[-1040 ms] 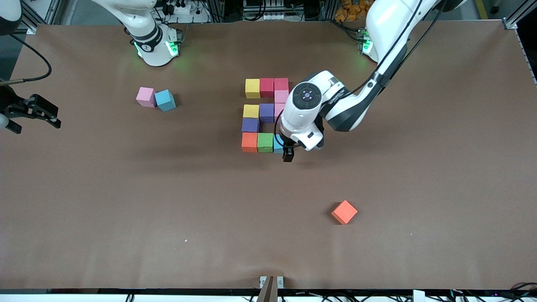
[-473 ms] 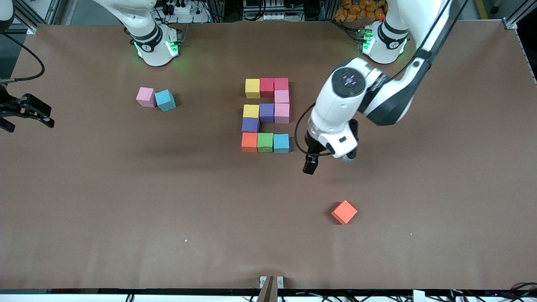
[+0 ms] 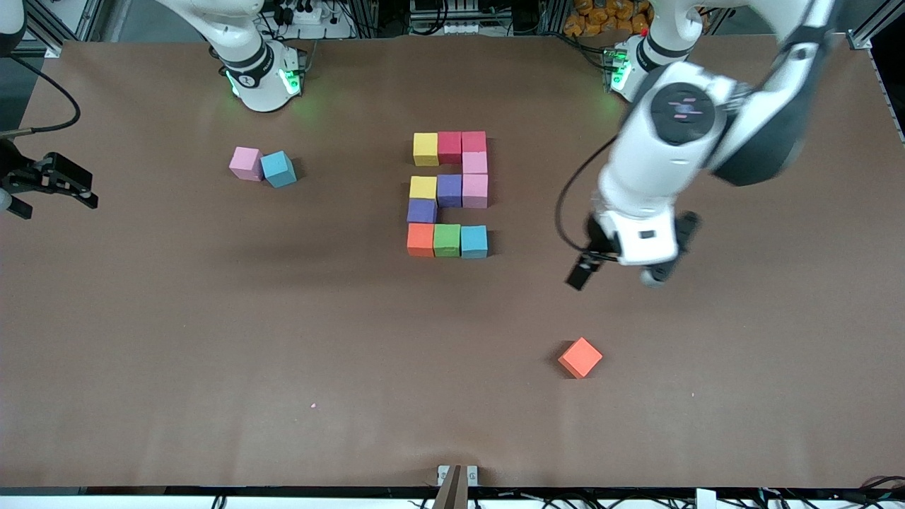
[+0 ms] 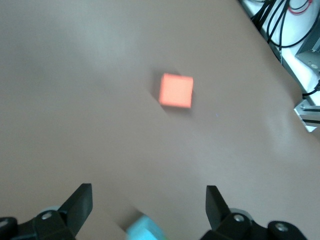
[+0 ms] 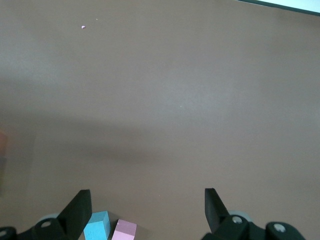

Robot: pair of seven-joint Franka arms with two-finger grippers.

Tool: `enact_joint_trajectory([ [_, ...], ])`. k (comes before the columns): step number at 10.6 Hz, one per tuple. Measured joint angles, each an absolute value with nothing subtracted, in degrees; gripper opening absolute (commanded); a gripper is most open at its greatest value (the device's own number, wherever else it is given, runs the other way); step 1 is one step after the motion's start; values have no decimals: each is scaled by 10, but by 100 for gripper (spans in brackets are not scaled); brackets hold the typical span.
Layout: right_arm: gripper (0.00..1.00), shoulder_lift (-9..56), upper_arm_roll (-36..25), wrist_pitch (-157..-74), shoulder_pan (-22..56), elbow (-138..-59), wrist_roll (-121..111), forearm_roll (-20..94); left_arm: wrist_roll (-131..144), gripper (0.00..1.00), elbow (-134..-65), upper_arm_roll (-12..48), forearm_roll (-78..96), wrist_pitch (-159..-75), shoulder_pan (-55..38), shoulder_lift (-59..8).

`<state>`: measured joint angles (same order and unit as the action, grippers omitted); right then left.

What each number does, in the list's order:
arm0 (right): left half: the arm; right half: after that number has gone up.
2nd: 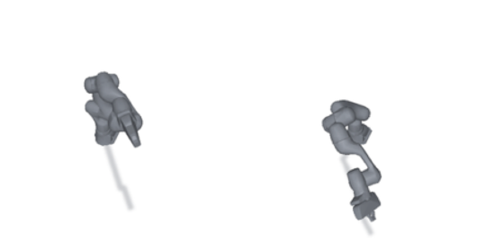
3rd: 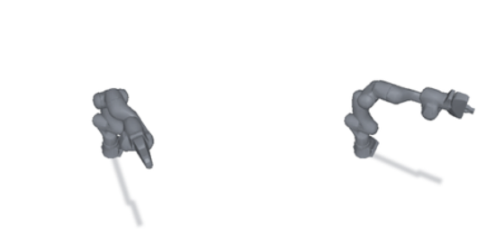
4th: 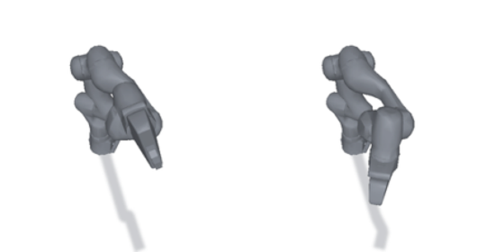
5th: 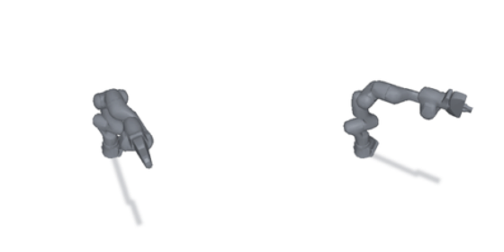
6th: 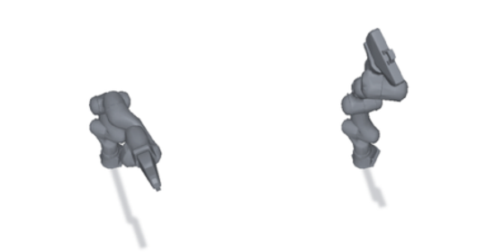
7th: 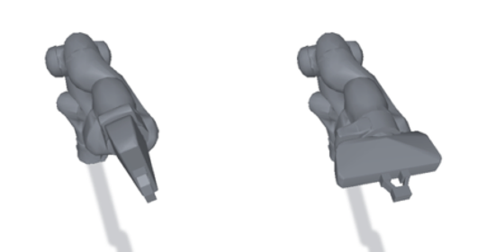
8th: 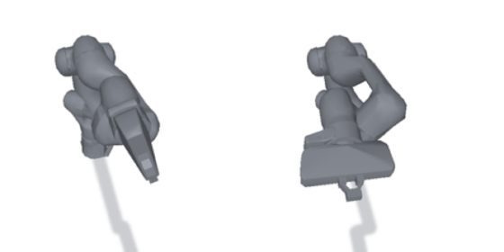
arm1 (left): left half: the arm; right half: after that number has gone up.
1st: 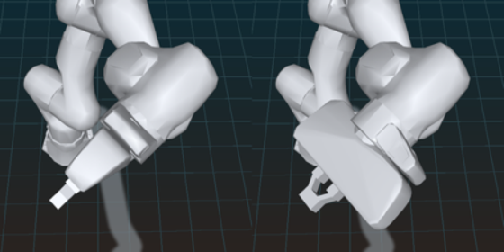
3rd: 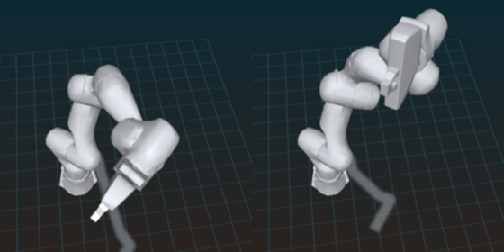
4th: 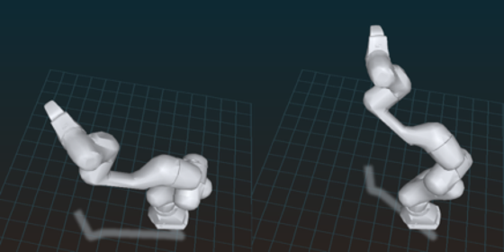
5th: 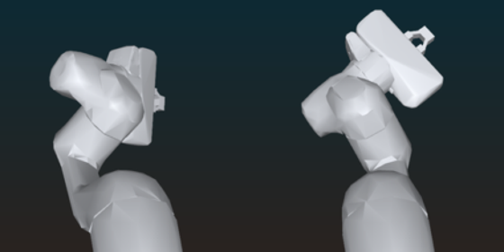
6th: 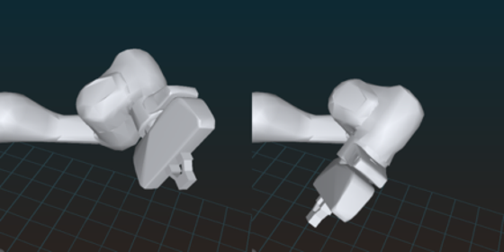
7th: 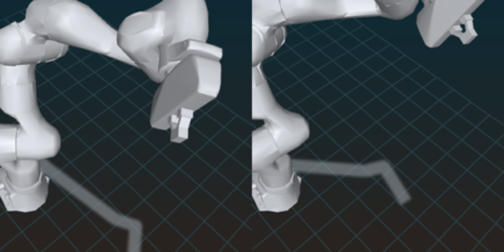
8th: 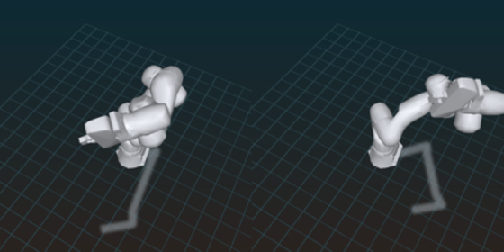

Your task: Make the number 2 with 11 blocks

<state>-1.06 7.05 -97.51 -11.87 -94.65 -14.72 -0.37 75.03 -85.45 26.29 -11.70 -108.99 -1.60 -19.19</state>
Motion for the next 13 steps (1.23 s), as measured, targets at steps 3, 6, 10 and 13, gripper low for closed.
enact_joint_trajectory([
  [3, 100, -11, 72, -975, -119, -946, -103, -4, 529, 100, -830, 264, -113, -1025, 62, -171],
  [6, 100, -11, 74, -965, -118, -945, -95, -4, 342, 100, -813, 263, -112, -921, 91, -141],
  [10, 100, -11, 74, -940, -118, -940, -95, -4, 232, 100, -785, 264, -67, -869, 156, -104],
  [13, 100, -11, 74, -938, -118, -940, -95, -4, 220, 100, -786, 271, -65, -836, 153, -63],
])
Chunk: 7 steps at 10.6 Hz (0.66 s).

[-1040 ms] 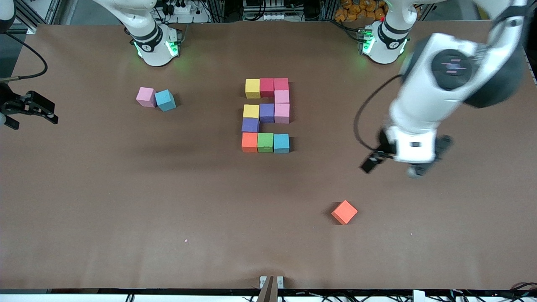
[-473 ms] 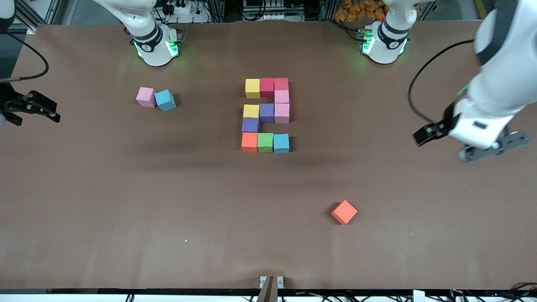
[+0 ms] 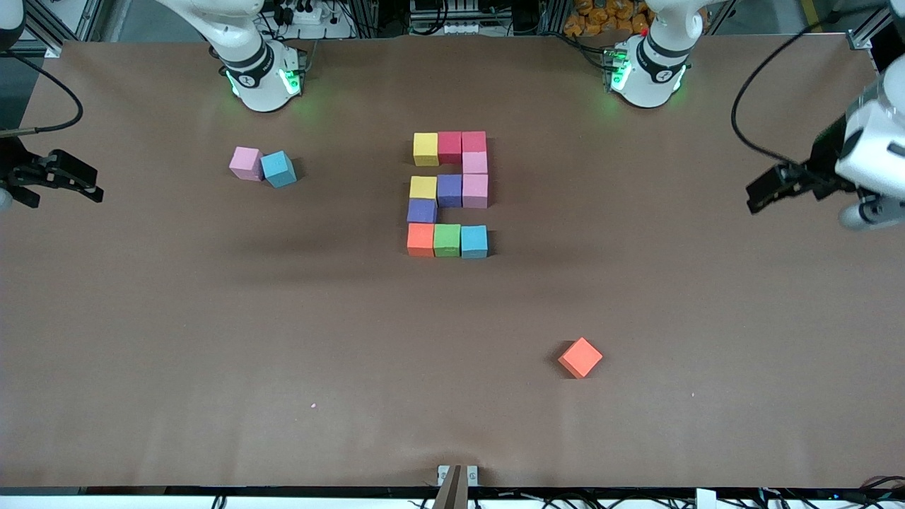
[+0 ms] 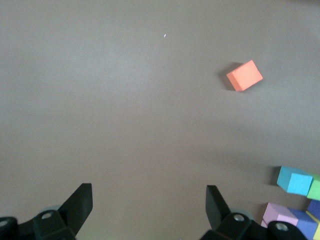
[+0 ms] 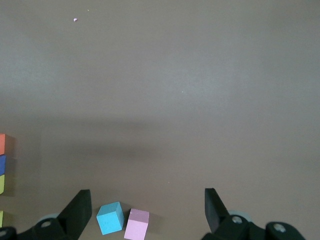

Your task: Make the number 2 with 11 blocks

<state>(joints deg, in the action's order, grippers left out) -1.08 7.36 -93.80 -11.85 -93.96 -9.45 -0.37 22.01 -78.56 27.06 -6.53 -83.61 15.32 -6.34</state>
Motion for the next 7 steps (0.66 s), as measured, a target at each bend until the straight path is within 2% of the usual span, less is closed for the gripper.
enact_joint_trajectory([
  [5, 100, -11, 74, -936, -119, -940, -95, -4, 216, 100, -793, 254, -52, -831, 155, -58],
  [7, 100, -11, 73, -936, -119, -940, -95, -4, 214, 100, -793, 179, -49, -832, 86, -58],
])
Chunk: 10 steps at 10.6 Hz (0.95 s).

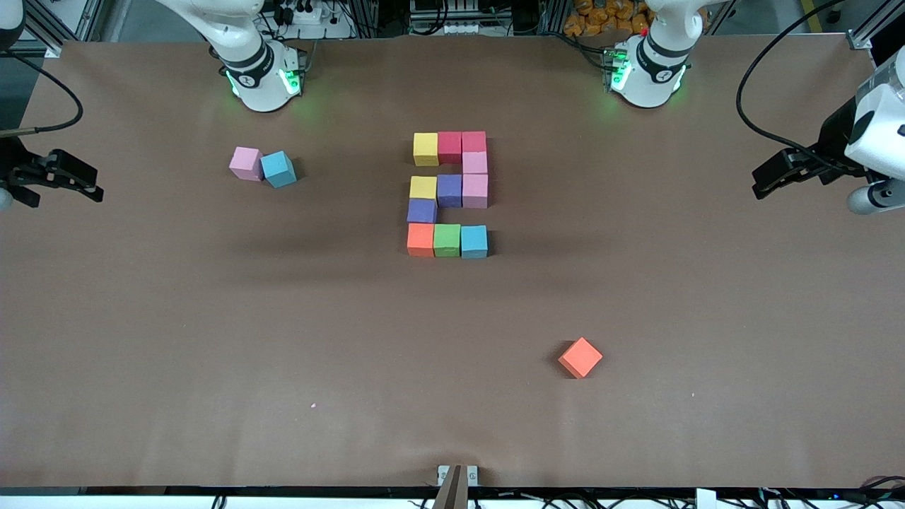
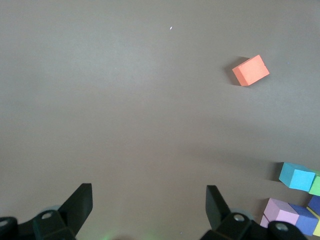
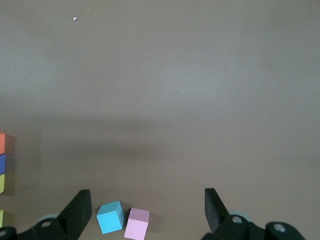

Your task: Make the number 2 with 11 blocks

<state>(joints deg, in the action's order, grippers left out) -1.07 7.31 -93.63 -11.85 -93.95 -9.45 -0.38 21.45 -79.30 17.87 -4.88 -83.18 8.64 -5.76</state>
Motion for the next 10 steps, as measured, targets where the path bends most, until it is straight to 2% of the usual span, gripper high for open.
enact_joint_trajectory([
  [4, 100, -11, 73, -936, -119, -940, -94, -4, 200, 100, -793, 86, -48, -832, 0, -58],
  [10, 100, -11, 71, -936, -119, -939, -93, -4, 170, 100, -808, 76, -21, -857, -7, -59],
])
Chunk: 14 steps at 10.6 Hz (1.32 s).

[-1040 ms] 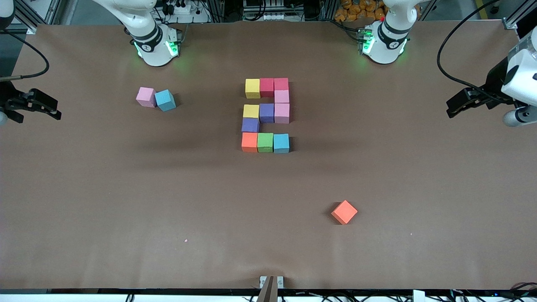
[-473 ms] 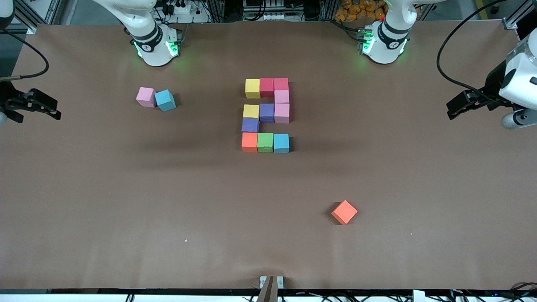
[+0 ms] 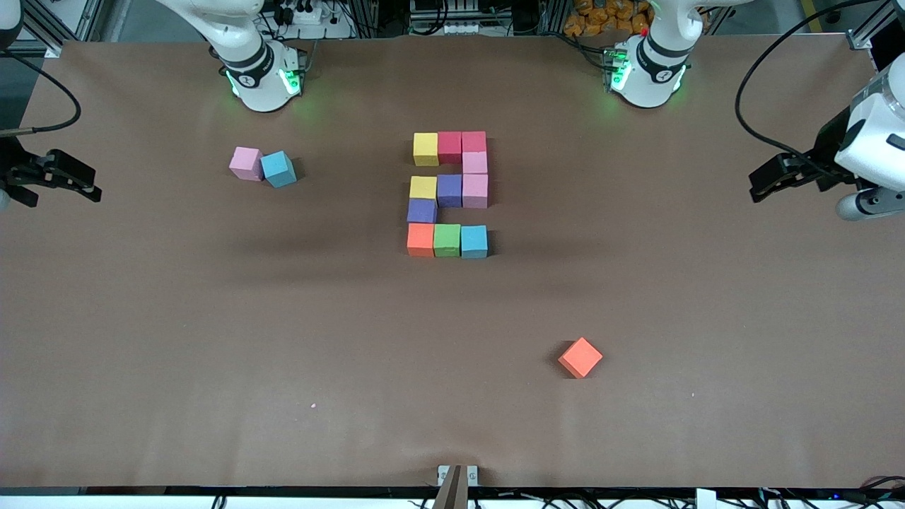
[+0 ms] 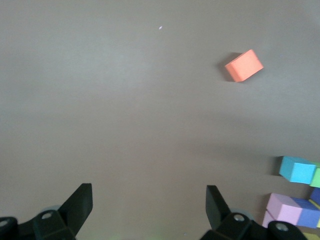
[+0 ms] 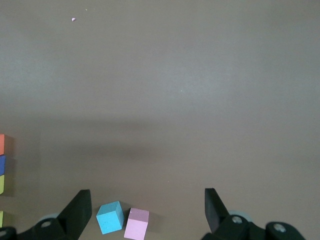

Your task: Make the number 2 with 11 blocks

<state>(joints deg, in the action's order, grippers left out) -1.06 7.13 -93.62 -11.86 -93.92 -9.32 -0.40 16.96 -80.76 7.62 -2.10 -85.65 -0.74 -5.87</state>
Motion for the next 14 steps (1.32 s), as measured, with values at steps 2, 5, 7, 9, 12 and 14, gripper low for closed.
enact_joint_trajectory([
  [2, 100, -11, 71, -936, -119, -939, -93, -4, 169, 100, -819, 78, -17, -863, -9, -58],
  [5, 100, -11, 71, -936, -119, -937, -93, -4, 168, 100, -871, 89, -17, -876, -11, -38],
  [7, 100, -11, 72, -936, -119, -937, -93, -4, 142, 100, -887, 88, -17, -881, -11, -23],
  [9, 100, -11, 73, -936, -119, -937, -93, -4, 119, 100, -886, 84, -17, -885, -10, -16],
  [12, 100, -11, 73, -936, -119, -937, -93, -4, 114, 100, -878, 82, -17, -887, -8, -15],
  [14, 100, -11, 73, -936, -119, -937, -93, -4, 113, 100, -871, 82, -17, -887, -8, -15],
])
